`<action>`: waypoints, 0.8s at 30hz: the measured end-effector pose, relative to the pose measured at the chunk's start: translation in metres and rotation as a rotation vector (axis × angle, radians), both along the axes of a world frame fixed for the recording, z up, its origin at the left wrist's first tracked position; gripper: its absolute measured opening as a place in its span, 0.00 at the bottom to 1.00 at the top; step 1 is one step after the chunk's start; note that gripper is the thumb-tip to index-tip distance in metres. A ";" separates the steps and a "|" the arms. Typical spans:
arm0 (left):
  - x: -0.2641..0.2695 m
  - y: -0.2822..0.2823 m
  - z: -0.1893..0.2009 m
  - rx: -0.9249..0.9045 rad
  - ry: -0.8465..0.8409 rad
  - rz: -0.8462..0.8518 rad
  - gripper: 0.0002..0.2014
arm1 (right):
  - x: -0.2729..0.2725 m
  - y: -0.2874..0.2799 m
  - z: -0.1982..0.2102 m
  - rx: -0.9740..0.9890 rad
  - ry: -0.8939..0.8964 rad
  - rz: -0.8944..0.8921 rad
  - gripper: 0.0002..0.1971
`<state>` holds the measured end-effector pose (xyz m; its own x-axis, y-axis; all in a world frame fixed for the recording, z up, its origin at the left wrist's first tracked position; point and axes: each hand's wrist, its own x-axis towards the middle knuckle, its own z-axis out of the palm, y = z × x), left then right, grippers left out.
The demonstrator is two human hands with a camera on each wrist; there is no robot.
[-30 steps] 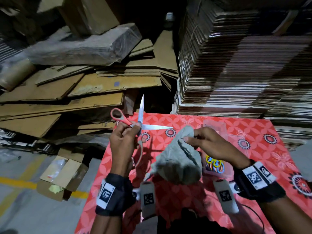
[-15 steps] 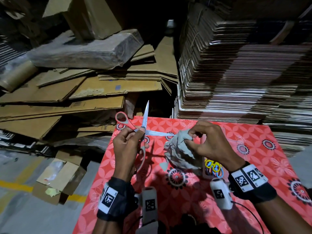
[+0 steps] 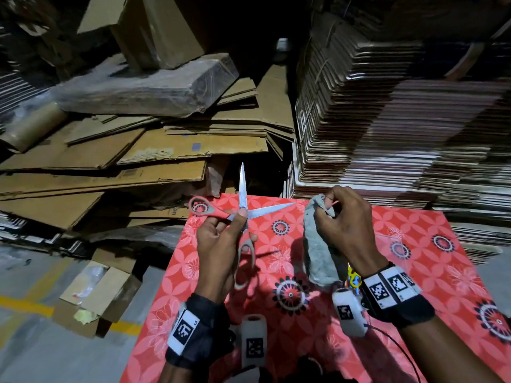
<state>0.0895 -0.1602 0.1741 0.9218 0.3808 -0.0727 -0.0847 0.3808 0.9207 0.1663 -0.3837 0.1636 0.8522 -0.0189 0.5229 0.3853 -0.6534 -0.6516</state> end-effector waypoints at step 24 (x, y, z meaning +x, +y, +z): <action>-0.007 -0.042 -0.017 0.114 -0.071 0.125 0.08 | -0.057 0.058 0.002 0.193 -0.091 0.176 0.14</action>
